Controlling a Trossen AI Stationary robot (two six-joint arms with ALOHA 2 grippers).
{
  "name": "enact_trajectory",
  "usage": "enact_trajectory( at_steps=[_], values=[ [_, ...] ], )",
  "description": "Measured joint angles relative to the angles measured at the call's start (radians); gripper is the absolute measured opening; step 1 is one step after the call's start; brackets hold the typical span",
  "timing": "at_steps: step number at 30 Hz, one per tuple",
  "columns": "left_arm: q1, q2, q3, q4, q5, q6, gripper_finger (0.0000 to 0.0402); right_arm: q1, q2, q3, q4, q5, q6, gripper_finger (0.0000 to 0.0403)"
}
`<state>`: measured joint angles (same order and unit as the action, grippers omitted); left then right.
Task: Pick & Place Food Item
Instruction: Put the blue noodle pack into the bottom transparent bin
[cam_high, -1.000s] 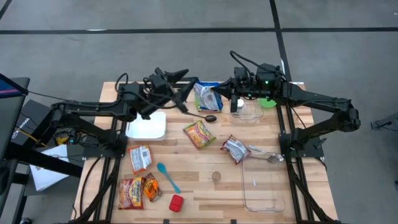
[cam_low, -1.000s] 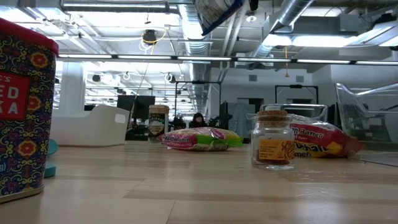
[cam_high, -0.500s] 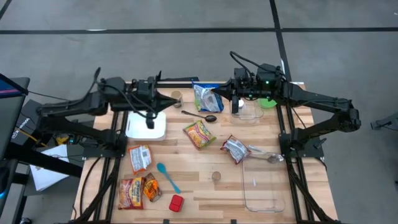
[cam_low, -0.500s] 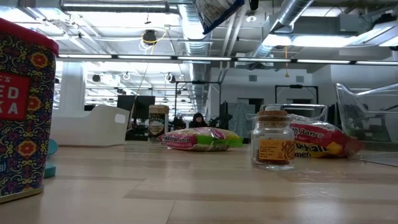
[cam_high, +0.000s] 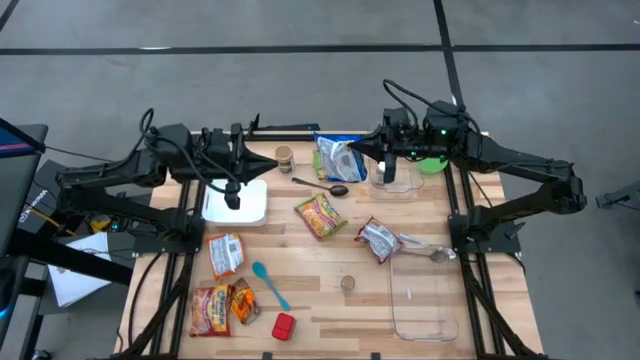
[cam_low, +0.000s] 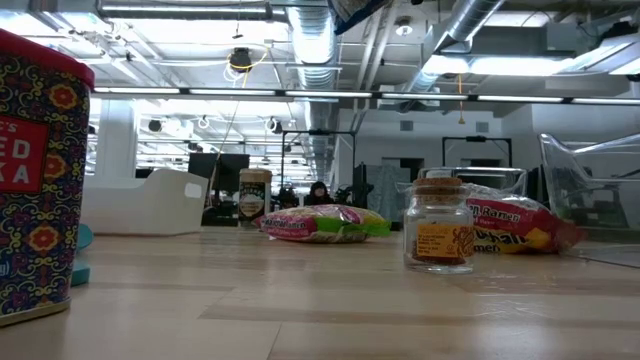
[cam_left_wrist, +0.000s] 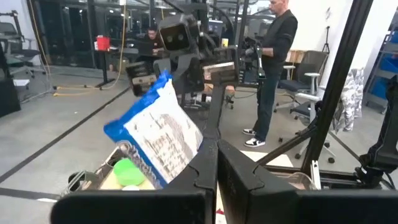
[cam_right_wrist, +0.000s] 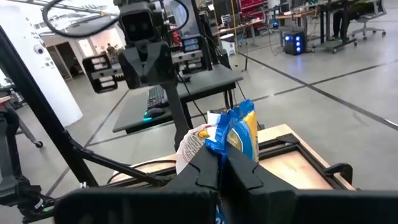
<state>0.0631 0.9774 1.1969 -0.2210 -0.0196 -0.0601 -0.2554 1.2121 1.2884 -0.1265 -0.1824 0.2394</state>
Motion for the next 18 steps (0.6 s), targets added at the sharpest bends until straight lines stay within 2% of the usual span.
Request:
enact_trajectory(
  at_steps=[7,14,18],
  values=[
    [0.0,-0.001,0.0,0.002,0.003,0.0,0.0003,0.02,-0.013,0.0,-0.115,-0.023,0.045,0.0],
    [0.0,-0.001,0.0,-0.002,0.093,-0.015,0.0003,0.115,-0.097,0.0,-0.327,-0.057,0.092,0.0],
    [0.0,-0.001,0.0,-0.008,0.199,-0.033,0.0003,0.185,-0.154,0.0,-0.424,-0.056,0.151,0.0]
  ],
)
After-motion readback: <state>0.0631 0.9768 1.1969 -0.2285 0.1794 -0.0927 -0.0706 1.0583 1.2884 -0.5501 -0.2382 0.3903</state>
